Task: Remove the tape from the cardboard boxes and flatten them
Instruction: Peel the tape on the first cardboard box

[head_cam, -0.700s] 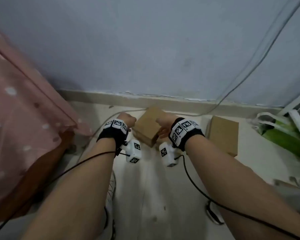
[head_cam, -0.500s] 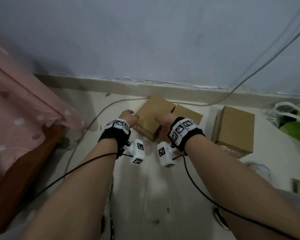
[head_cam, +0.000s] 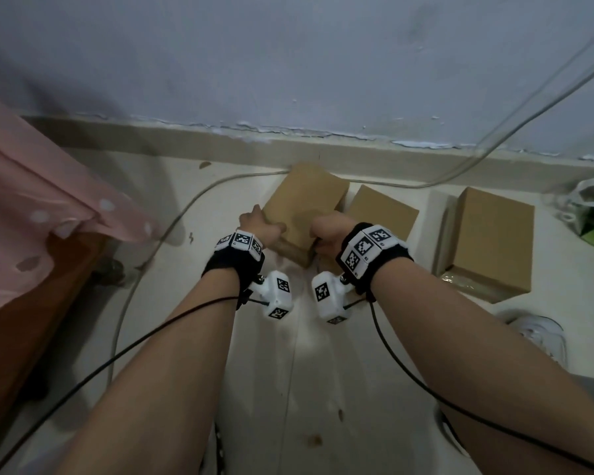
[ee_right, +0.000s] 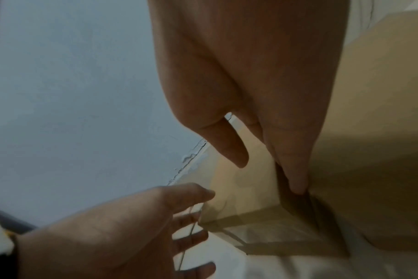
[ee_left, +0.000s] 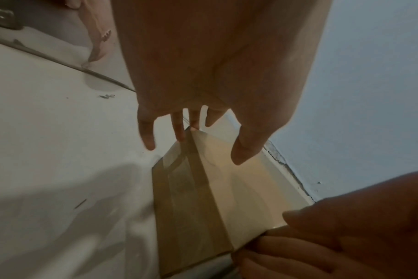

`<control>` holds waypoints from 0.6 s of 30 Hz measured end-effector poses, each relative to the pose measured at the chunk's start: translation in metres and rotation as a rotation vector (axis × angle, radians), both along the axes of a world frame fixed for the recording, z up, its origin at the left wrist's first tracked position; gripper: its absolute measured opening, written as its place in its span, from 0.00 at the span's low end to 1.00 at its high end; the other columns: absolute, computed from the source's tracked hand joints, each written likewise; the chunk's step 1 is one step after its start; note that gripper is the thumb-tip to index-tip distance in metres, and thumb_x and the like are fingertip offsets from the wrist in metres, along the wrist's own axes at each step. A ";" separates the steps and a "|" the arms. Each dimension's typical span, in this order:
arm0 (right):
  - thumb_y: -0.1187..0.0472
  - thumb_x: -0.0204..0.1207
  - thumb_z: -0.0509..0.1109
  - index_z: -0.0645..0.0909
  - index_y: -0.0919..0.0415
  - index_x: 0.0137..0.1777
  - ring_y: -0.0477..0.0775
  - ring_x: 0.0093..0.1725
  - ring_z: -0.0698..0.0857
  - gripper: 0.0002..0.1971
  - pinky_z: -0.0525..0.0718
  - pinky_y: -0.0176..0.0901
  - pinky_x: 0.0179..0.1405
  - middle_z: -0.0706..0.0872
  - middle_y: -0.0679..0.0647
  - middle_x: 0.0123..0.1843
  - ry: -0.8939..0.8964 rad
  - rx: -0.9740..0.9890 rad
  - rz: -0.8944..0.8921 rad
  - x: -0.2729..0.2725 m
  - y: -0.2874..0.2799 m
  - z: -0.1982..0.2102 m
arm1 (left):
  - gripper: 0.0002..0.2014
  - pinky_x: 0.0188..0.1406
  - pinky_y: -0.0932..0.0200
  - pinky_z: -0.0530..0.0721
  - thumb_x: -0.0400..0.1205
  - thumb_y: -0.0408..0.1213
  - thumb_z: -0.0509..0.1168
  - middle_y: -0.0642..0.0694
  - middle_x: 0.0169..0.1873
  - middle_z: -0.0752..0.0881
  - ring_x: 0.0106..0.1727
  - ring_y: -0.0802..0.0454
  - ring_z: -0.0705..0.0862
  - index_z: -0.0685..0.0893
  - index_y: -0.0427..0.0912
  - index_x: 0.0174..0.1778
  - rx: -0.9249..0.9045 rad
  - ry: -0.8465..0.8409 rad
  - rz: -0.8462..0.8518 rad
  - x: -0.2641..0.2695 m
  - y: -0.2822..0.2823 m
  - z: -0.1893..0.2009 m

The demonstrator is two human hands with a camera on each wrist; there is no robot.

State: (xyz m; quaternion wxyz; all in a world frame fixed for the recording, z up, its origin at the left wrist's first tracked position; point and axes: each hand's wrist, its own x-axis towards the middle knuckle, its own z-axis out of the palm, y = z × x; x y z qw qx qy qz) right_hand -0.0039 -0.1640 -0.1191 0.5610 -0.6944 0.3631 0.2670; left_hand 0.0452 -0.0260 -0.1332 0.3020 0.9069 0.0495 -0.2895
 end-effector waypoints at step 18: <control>0.74 0.72 0.70 0.80 0.49 0.72 0.51 0.52 0.87 0.30 0.88 0.43 0.49 0.87 0.53 0.60 -0.427 -0.101 -0.038 -0.100 0.004 0.126 | 0.44 0.65 0.40 0.80 0.73 0.66 0.68 0.43 0.66 0.75 0.64 0.35 0.79 0.62 0.42 0.77 -0.317 0.042 0.270 -0.088 0.032 0.124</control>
